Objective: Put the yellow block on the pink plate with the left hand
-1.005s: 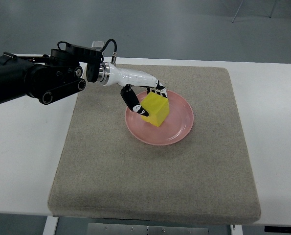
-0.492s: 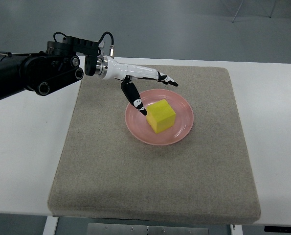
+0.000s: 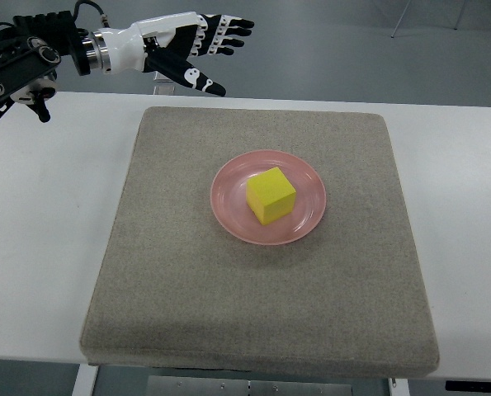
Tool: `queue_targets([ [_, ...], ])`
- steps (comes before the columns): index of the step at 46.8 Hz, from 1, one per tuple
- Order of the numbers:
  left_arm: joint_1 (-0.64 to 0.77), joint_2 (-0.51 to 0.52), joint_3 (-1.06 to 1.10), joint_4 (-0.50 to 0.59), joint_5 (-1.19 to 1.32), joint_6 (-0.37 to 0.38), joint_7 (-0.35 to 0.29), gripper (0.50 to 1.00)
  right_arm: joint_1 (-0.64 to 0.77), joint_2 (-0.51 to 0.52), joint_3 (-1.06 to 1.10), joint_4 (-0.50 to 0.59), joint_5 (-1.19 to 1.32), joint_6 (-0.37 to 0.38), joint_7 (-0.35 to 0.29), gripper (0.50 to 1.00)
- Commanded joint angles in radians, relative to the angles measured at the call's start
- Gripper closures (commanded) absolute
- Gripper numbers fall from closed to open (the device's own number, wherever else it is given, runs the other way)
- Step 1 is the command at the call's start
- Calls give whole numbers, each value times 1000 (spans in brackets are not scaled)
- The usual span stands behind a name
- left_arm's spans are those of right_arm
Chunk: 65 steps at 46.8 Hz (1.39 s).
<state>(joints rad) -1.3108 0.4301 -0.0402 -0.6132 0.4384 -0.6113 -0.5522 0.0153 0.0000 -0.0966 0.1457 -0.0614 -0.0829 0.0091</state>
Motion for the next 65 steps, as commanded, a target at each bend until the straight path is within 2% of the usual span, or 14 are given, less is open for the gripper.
queue_targets([
  [1,37,18,-27,0,-134,0,0,506,0,0,0,0,0,0,-1,576],
  [7,94,44,-78,3,-234,0,0,508,0,0,0,0,0,0,0,576],
  [18,215,39,-196,101,-247,0,0,506,0,0,2,0,2,2,0,576],
  [38,312,36,-201,109,-247,0,17,506,-1,0,-2,11,-2,3,0,576],
  [52,309,33,-208,105,-247,0,124,506,-6,0,-3,12,-2,2,0,576],
  [65,306,35,-214,116,-371,0,279,506,-6,0,-5,12,-3,2,-5,576],
])
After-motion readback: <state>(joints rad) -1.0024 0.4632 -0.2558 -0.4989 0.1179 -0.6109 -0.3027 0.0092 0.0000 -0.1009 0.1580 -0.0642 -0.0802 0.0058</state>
